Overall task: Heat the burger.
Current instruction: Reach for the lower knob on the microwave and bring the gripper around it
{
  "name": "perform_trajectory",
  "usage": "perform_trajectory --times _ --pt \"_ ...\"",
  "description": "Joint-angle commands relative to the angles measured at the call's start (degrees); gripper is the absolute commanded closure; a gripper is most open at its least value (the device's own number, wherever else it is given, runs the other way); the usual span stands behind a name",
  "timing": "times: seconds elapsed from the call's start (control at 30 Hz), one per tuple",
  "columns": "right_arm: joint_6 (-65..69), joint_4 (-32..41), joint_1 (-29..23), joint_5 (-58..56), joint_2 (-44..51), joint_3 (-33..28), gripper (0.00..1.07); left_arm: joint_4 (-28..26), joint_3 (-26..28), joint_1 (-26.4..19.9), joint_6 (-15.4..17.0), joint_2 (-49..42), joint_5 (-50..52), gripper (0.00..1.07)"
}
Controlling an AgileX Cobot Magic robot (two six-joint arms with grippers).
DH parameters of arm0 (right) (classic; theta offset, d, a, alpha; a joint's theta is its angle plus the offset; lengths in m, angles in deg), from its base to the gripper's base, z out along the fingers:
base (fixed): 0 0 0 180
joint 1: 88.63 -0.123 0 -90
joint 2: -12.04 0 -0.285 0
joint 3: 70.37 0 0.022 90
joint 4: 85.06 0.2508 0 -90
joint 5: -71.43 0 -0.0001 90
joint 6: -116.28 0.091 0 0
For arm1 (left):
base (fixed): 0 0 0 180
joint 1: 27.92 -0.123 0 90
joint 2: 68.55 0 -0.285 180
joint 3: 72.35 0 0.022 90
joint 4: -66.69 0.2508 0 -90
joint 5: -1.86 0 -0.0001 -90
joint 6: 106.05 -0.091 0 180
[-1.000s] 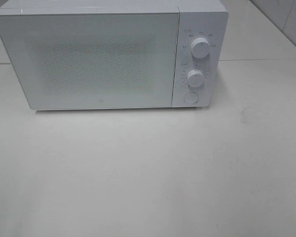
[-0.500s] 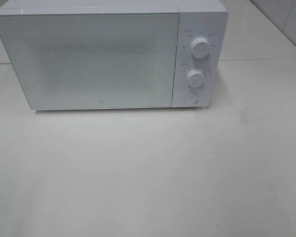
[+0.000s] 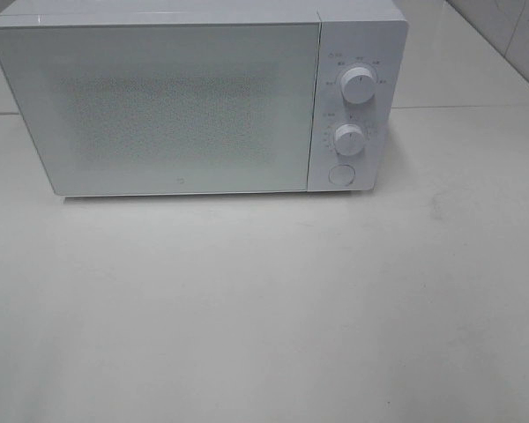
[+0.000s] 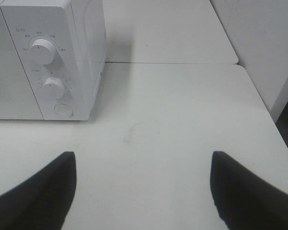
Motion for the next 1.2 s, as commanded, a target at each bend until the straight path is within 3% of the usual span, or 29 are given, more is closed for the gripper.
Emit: perform_trajectory --times 0.03,0.77,1.07,1.2 --pt "0.57 0.29 0.17 2.86 -1.72 -0.17 0.33 -0.29 -0.17 -0.11 0.06 -1.49 0.17 0.06" --pt "0.80 1.83 0.17 22.86 -21.08 -0.17 0.31 -0.29 -0.17 -0.11 0.06 -1.49 0.17 0.06" --pt "0.86 1.66 0.17 44.92 -31.46 -7.33 0.31 -0.29 -0.17 -0.11 0.06 -1.49 0.11 0.06" --pt "-1.49 4.98 0.17 58.50 -37.64 -11.34 0.31 -0.29 -0.17 -0.11 0.06 -1.49 0.11 0.06"
